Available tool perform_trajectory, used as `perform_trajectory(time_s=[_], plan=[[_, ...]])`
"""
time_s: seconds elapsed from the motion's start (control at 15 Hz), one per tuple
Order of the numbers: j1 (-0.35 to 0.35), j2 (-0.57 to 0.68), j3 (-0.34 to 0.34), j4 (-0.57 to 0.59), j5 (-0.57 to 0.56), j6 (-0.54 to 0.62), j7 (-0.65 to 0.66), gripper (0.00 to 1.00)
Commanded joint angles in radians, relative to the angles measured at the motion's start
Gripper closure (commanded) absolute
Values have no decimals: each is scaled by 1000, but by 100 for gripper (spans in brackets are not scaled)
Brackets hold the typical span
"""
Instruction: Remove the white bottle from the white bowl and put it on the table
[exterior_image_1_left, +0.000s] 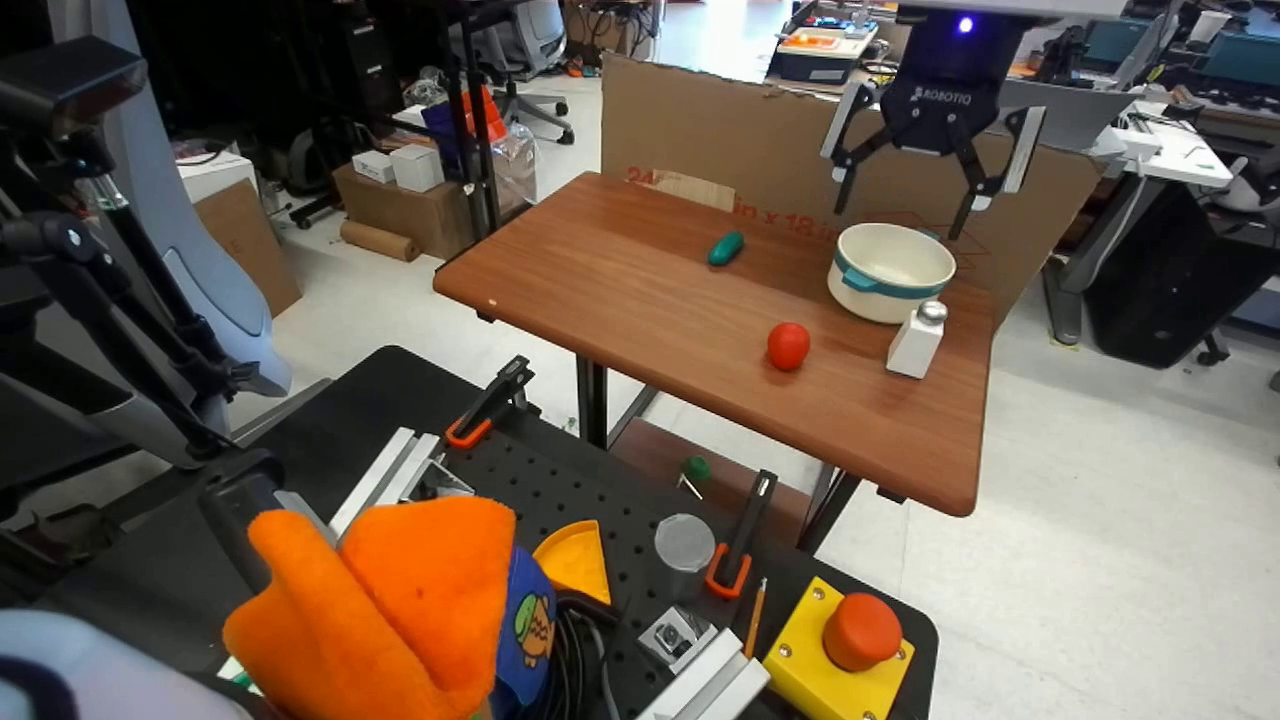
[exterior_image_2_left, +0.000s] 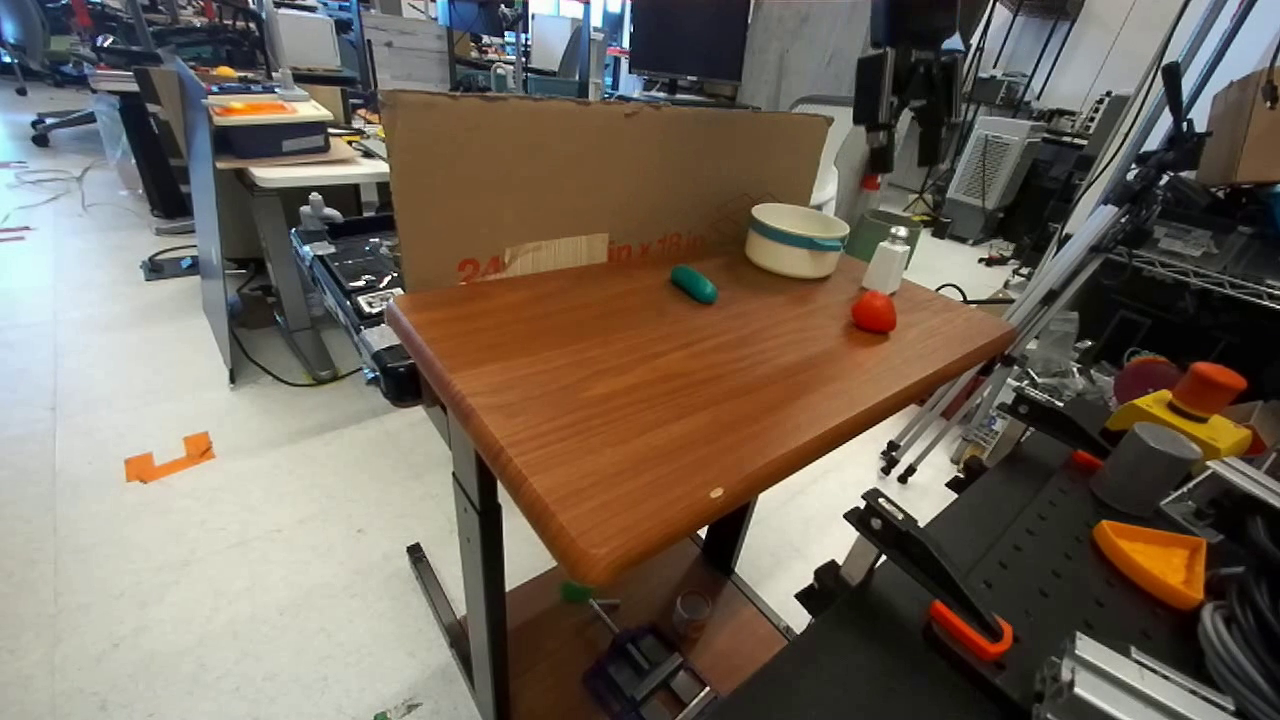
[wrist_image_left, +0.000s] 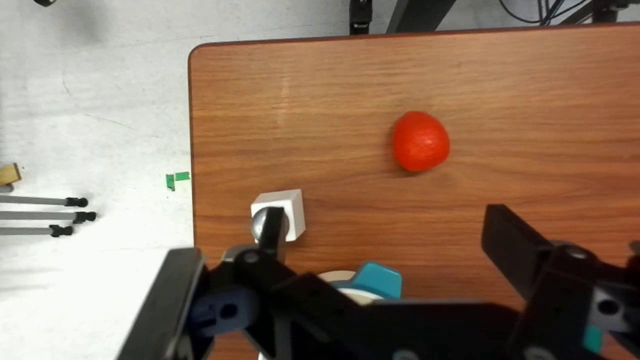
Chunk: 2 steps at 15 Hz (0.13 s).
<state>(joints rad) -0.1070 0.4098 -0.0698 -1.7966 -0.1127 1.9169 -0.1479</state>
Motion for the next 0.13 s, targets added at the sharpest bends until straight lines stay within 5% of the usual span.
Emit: perform_trajectory(time_s=[0.0, 0.07], plan=[[0, -23, 2, -13, 3, -5, -5, 0], [0, -34, 3, -24, 4, -5, -7, 0]])
